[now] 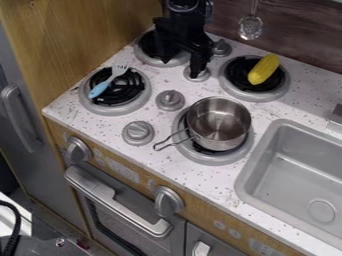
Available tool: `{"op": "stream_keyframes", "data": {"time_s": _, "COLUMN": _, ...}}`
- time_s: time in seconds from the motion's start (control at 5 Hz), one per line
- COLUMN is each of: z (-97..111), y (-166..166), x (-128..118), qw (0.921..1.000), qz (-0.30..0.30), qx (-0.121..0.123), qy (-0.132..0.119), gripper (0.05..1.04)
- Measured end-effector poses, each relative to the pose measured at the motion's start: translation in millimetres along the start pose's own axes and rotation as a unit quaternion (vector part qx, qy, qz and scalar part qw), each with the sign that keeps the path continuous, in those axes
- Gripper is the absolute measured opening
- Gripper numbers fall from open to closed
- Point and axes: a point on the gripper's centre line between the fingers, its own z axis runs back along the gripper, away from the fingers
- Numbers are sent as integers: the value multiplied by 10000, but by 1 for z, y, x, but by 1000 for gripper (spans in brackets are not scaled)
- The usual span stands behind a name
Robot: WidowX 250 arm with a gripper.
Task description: Move the yellow object in between the two burners to the left.
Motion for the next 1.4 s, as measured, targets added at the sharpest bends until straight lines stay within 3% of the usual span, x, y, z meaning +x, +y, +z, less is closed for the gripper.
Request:
{"op": "stream_keyframes", "data": {"time_s": 0.2, "z": -15, "y": -4, "x": -8, "qw": 9997, "qz": -13, "qx": -75, "qy": 226, "gripper": 998}}
{"op": "stream_keyframes", "data": {"time_s": 0.4, "z": -21, "y": -11, "x": -1, "qw": 9996, "qz": -59, "qx": -292, "qy": -29, "gripper": 998}}
{"op": "stream_keyframes", "data": {"time_s": 0.6, "z": -34, "y": -21, "x": 11, "qw": 9975, "qz": -10, "qx": -561, "qy": -435, "gripper": 998}}
{"op": "stream_keyframes", "data": {"time_s": 0.8, "z": -43, "y": -31, "x": 36, "qw": 9908, "qz": 88, "qx": -662, "qy": -1176, "gripper": 998}}
{"op": "stream_keyframes", "data": {"time_s": 1.2, "z": -67, "y": -63, "x": 79, "qw": 9836, "qz": -523, "qx": -569, "qy": -1632, "gripper": 998}}
{"op": "stream_keyframes", "data": {"time_s": 1.4, "z": -66, "y": -81, "x": 102, "qw": 9778, "qz": -846, "qx": -569, "qy": -1828, "gripper": 998}}
